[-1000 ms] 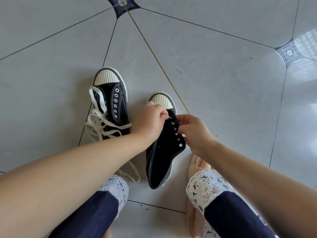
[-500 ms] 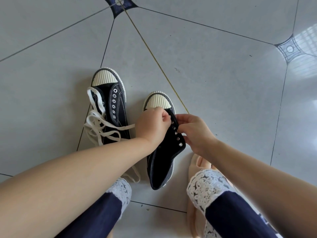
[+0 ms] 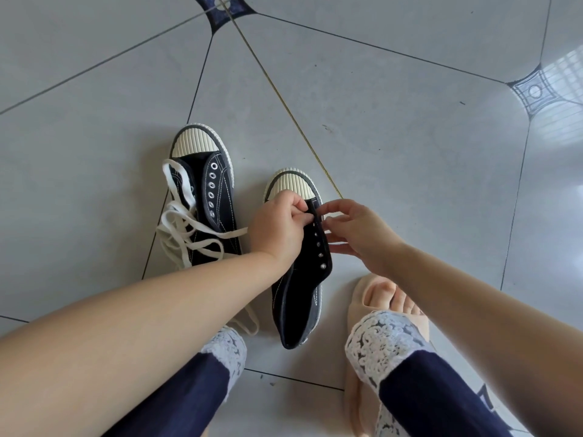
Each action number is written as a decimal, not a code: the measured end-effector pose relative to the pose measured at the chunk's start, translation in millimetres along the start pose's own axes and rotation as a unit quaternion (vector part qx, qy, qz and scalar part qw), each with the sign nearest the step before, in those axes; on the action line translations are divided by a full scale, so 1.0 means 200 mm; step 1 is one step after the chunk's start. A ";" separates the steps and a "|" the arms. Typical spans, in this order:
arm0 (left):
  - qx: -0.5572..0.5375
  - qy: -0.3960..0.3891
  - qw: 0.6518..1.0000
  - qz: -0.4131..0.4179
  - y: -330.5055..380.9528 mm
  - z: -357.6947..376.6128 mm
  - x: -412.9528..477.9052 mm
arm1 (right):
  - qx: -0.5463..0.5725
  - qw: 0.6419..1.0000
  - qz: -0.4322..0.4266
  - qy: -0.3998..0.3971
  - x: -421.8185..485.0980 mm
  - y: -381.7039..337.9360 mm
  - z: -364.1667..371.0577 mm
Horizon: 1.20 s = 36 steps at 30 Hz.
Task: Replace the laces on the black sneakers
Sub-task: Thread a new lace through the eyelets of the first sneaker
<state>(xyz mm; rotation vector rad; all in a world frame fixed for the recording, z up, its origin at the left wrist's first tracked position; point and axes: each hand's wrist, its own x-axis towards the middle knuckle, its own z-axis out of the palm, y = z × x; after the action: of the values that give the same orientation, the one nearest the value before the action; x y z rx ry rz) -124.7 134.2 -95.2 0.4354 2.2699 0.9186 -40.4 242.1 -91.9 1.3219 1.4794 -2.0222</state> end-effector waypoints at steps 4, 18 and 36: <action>-0.006 0.003 1.000 -0.010 0.00 0.00 0.00 | -0.143 0.984 -0.067 0.080 0.03 0.00 0.04; 0.126 -0.061 0.974 0.176 -0.02 -0.06 0.01 | -0.147 0.980 -0.098 0.090 0.08 -0.01 0.02; 0.302 -0.018 0.929 0.212 -0.05 -0.04 0.01 | 0.357 0.897 -0.087 0.247 0.01 -0.22 -0.31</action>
<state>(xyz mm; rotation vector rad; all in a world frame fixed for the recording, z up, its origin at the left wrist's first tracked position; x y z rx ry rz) -132.6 123.9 -98.0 1.2394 2.4386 0.3639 -40.6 315.6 -70.3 2.1880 1.0564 -2.6228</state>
